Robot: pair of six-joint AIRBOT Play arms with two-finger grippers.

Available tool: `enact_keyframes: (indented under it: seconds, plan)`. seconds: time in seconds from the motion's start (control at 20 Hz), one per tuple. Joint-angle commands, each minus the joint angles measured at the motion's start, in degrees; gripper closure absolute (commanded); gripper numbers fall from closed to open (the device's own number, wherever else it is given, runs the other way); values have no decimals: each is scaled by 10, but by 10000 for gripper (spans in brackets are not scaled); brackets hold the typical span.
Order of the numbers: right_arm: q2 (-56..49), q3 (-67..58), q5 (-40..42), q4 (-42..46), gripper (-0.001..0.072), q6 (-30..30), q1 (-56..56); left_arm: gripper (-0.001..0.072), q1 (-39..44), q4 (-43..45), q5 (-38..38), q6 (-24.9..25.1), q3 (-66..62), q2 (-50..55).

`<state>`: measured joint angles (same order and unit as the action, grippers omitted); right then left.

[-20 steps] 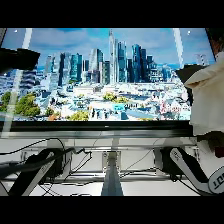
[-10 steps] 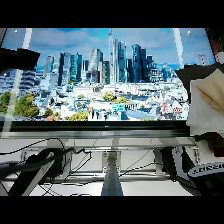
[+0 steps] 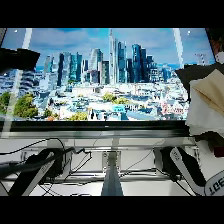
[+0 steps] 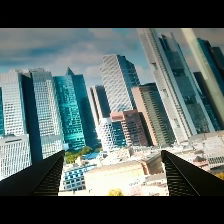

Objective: Fold the clothes and pants, and hang the long-sleeved shirts on hangers.

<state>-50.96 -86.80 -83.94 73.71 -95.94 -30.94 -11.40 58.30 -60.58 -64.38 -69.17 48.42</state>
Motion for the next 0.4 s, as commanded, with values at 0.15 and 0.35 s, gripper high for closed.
enact_keyframes:
  seconds: [0.15,0.35]
  plan:
    - [-14,0,154,72,698,172,383,19,0,0,0,0,0,0]
    - [-22,0,181,85,698,172,425,19,0,0,-1,0,0,0]
